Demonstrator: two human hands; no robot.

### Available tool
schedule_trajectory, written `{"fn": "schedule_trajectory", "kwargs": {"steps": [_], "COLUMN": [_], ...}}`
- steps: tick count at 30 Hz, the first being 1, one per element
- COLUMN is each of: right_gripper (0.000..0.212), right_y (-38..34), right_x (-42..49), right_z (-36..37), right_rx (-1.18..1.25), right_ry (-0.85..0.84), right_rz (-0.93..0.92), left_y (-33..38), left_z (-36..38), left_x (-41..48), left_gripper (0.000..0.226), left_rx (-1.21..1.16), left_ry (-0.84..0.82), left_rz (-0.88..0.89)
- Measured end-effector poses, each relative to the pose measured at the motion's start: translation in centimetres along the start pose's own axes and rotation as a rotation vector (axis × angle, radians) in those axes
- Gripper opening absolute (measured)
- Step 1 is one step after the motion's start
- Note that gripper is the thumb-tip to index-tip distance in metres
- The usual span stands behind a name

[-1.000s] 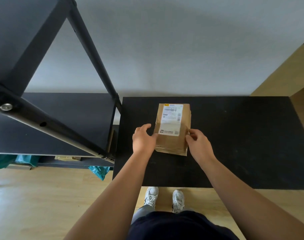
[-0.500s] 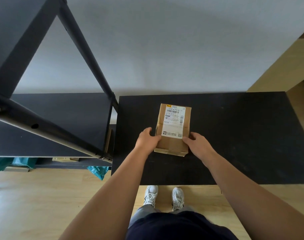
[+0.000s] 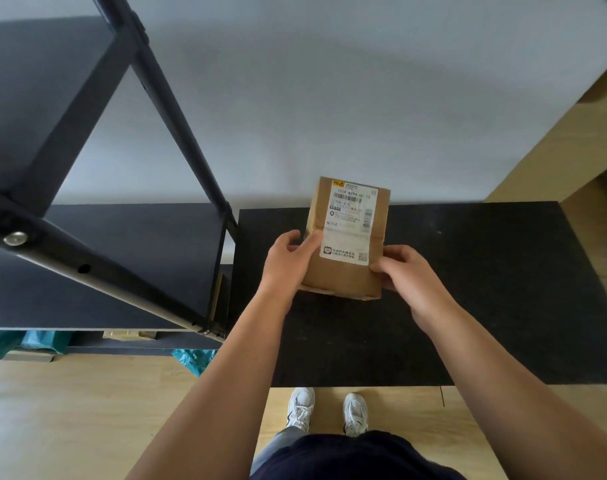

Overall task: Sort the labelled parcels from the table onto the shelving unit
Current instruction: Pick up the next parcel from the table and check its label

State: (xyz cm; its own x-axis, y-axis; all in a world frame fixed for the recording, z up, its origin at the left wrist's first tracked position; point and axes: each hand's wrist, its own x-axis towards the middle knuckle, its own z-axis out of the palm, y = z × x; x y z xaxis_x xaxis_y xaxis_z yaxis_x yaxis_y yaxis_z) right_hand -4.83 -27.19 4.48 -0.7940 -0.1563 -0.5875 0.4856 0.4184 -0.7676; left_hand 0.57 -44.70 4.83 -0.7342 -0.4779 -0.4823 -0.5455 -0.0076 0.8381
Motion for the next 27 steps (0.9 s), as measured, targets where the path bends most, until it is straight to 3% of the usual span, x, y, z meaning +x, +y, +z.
{"fn": "schedule_trajectory", "kwargs": {"steps": [4, 7, 11, 16, 27], "right_gripper": [0.060, 0.044, 0.035, 0.029, 0.043], "right_y": [-2.9, -4.7, -6.5, -8.2, -8.7], "right_x": [-2.3, -4.3, -6.7, -9.0, -10.0], "right_z": [-1.2, -2.2, -3.3, -4.4, -5.7], "right_rx": [0.065, 0.076, 0.156, 0.245, 0.372], "right_ry": [-0.027, -0.043, -0.018, 0.000, 0.035], "right_rz": [-0.164, -0.278, -0.380, -0.495, -0.668], "left_y": [2.8, 4.5, 6.5, 8.8, 10.0], "left_z": [-1.6, -2.8, -4.1, -4.8, -5.6], "left_x": [-1.4, -2.7, -4.7, -6.8, -7.5], "left_gripper": [0.061, 0.056, 0.067, 0.052, 0.051], "left_rx": [-0.093, -0.142, -0.202, -0.289, -0.255], "left_ry": [-0.028, -0.053, -0.055, -0.118, -0.236], "left_rz": [0.085, 0.162, 0.246, 0.377, 0.599]}}
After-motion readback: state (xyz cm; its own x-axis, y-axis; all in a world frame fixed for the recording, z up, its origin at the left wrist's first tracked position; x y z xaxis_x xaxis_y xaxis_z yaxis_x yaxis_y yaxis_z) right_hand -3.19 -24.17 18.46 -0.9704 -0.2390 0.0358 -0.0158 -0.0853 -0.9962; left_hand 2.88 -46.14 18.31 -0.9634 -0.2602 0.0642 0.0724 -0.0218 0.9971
